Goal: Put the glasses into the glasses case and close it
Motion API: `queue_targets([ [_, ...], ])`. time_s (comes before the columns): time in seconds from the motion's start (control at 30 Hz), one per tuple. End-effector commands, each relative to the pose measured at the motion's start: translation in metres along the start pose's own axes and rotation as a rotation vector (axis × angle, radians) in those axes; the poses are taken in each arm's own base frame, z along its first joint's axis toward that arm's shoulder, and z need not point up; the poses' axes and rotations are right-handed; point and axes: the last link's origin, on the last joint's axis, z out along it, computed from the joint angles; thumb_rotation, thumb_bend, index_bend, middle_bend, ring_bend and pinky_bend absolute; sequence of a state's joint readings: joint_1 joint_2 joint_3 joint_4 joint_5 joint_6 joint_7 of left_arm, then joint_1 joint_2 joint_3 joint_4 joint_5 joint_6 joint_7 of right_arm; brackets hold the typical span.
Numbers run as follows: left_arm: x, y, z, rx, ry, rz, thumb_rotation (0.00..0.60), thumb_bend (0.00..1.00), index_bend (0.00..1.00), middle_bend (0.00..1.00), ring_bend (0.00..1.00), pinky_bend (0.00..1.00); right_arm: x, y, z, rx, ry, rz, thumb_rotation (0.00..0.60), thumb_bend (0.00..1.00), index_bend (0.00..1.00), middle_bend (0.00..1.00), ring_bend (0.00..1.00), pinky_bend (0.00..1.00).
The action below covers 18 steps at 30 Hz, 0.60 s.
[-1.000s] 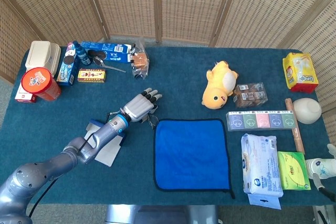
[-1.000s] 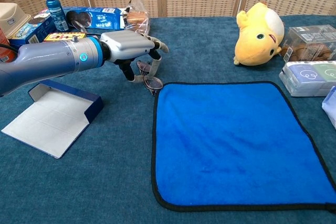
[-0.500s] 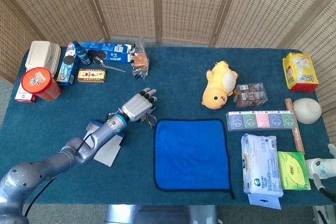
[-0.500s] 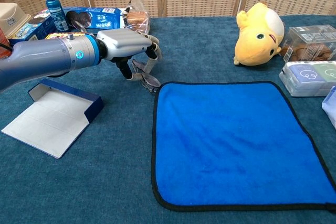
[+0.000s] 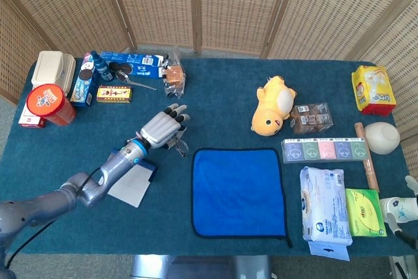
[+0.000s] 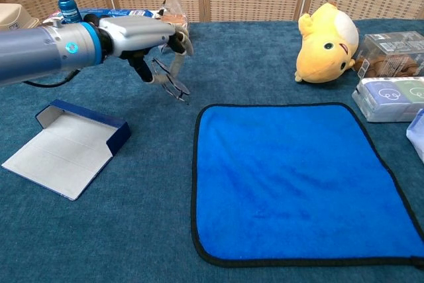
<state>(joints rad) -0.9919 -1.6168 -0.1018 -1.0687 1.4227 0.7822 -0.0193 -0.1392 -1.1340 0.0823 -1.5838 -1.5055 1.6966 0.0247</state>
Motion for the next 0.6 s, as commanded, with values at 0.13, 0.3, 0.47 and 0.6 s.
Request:
queue_targets([
  [0.13, 0.015, -0.016, -0.054, 0.064, 0.014, -0.066, 0.6, 0.41, 0.71, 0.2, 0.01, 0.07, -0.007, -0.009, 0.01, 0.035, -0.017, 0.007, 0.6, 0.27, 0.14, 0.26, 0.31, 0.38],
  [0.3, 0.02, -0.02, -0.088, 0.105, 0.022, -0.098, 0.6, 0.4, 0.71, 0.19, 0.0, 0.07, -0.012, -0.016, 0.016, 0.063, -0.033, 0.011, 0.6, 0.27, 0.14, 0.26, 0.31, 0.38],
  [0.47, 0.022, -0.024, -0.121, 0.136, 0.015, -0.103, 0.6, 0.4, 0.71, 0.19, 0.0, 0.06, -0.014, -0.023, 0.022, 0.086, -0.038, 0.014, 0.6, 0.27, 0.14, 0.26, 0.31, 0.38],
  [0.6, 0.022, -0.023, -0.147, 0.148, 0.002, -0.107, 0.6, 0.4, 0.71, 0.19, 0.0, 0.06, -0.015, -0.026, 0.023, 0.096, -0.039, 0.016, 0.599, 0.27, 0.14, 0.26, 0.31, 0.38],
])
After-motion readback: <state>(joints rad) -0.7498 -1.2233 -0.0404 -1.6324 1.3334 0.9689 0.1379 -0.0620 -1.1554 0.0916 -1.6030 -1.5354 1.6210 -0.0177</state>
